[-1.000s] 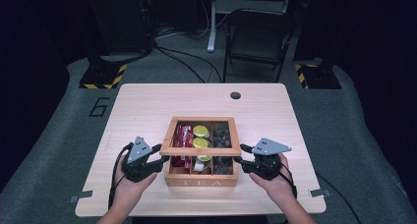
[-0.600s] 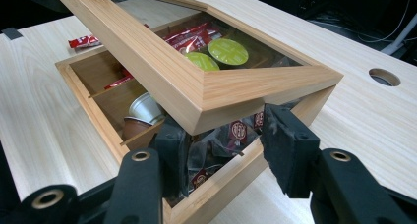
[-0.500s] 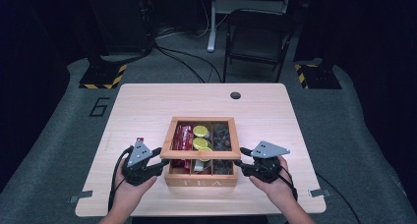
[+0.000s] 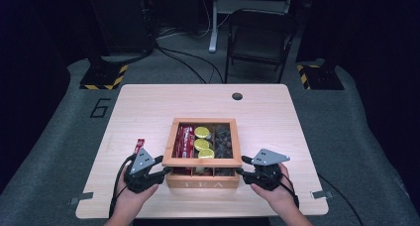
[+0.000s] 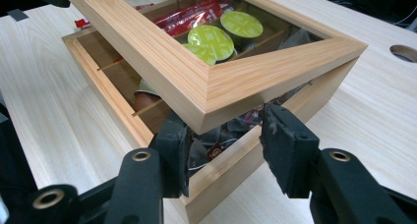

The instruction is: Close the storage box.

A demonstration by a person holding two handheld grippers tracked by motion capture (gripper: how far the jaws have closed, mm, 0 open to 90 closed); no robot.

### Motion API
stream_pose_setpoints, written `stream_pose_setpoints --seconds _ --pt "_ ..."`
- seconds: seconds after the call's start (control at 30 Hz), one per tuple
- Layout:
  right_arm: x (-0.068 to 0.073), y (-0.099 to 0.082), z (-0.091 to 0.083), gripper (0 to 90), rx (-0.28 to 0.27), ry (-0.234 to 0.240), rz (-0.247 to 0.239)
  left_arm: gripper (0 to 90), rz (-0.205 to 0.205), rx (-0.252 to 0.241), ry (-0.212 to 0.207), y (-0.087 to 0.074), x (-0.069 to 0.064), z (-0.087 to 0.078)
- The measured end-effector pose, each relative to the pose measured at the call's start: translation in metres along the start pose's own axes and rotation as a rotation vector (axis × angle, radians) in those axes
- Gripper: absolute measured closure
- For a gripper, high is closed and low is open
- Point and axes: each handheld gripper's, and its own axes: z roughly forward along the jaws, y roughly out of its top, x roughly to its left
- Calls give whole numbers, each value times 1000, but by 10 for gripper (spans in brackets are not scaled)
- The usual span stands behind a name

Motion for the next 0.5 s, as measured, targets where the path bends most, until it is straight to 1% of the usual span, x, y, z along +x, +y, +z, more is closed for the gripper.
stream_pose_setpoints --seconds 0.1,0.13,0.17,0.27,0.5 --pt "1 -3 2 543 5 4 0 544 -3 -1 -4 -4 -1 2" --pt "1 -5 2 543 4 8 -9 542 0 0 -7 -6 0 3" --pt "2 -6 3 543 7 6 1 541 -7 0 -13 -8 0 4" --pt "4 -9 5 543 6 9 -1 542 -11 -4 -12 -11 -1 5" --pt "6 -16 8 542 18 16 3 542 -19 13 -25 -19 -1 8"
